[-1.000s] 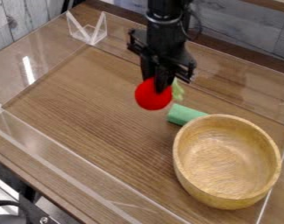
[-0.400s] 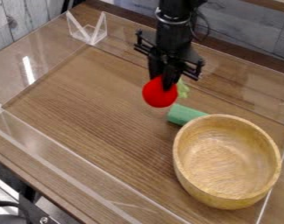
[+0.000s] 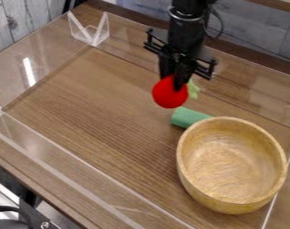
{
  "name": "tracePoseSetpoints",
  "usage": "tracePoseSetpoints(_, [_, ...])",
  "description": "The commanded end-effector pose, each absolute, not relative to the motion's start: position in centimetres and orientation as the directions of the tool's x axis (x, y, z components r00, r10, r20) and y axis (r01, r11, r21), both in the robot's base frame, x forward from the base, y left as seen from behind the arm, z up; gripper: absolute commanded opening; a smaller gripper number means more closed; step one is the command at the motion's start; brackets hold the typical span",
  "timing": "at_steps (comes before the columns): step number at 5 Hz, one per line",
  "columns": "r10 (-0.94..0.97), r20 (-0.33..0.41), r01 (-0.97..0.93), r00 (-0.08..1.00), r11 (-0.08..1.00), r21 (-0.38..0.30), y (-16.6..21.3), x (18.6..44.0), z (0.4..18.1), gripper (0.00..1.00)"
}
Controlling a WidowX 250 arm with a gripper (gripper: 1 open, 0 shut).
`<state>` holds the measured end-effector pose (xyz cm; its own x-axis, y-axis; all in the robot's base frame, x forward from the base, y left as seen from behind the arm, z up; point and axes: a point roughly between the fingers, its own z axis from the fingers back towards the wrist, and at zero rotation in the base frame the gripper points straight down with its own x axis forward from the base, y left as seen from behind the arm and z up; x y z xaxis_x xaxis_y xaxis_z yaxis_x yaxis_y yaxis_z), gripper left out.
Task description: Move the red fruit to the right
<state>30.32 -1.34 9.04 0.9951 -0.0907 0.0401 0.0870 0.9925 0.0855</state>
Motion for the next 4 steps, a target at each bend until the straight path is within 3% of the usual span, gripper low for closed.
tracePoseSetpoints(1, [-0.039,0.104,0.029,0.994,0.995,0.095,-1.7,31.2,11.1,0.00])
tracePoseSetpoints(2, [-0.069,0.125,0.058,0.990,0.994,0.095,-3.2,31.0,12.0,0.00])
tracePoseSetpoints(3, [-0.026,0.137,0.013,0.990,0.996,0.094,-6.3,29.3,11.8,0.00])
tracePoseSetpoints(4, [0.002,0.129,-0.013,0.992,0.996,0.084,-9.7,27.5,10.4,0.00])
